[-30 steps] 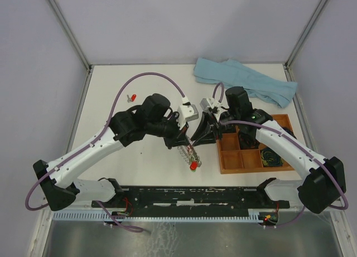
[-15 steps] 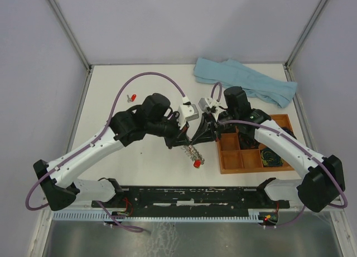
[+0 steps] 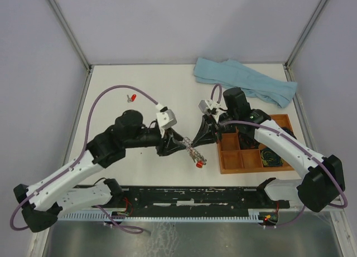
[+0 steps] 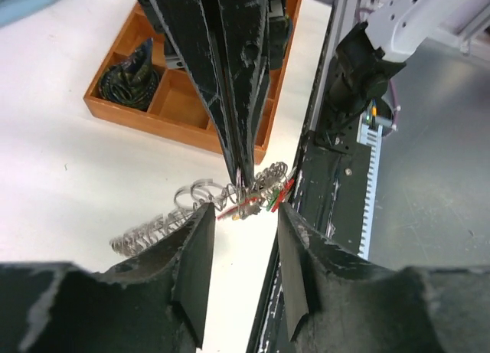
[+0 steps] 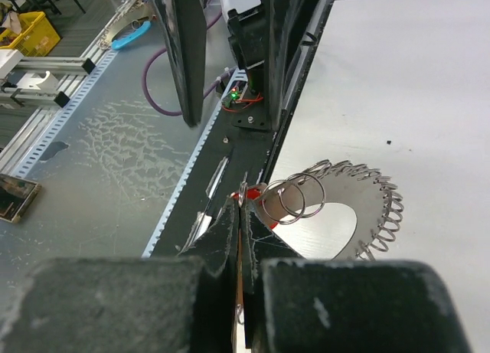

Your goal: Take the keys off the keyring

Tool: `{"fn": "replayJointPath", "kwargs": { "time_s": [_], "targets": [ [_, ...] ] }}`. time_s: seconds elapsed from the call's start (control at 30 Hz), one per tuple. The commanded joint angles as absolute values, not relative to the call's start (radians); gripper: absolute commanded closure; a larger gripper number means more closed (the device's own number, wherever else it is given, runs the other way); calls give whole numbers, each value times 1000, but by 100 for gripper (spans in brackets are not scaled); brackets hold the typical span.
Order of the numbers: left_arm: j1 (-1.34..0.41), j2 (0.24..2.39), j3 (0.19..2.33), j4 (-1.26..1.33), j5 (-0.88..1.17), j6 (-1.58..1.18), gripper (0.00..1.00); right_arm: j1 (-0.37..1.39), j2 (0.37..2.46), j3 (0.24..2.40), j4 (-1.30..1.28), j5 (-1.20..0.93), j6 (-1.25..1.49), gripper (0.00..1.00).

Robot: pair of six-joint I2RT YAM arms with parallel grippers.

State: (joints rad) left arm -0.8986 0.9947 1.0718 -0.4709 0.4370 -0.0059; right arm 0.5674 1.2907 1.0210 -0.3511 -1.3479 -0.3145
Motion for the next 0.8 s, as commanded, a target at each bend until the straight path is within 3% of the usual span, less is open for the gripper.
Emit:
{"fn": "replayJointPath", "kwargs": {
  "time_s": [0.0,0.1,0.23,0.47,0.77],
  "targets": [
    [-894,789,861,-128,401,-122,51,563,1283,1080,-405,-1427,-394,99],
    [-894,674,664,96,401,-197,47,563,1288,1094,-452,-1433,-439,99],
    [-895,644,509,329,384,-315,54,563,1296,1096,-468,-1433,-456,99],
    [-895,711,416,549,389,-450,55,564,1305,1097,-473,-1427,-465,99],
    [-894,776,411,609,415,-515,57,564,1309,1096,-475,-1427,-468,99]
  ]
}}
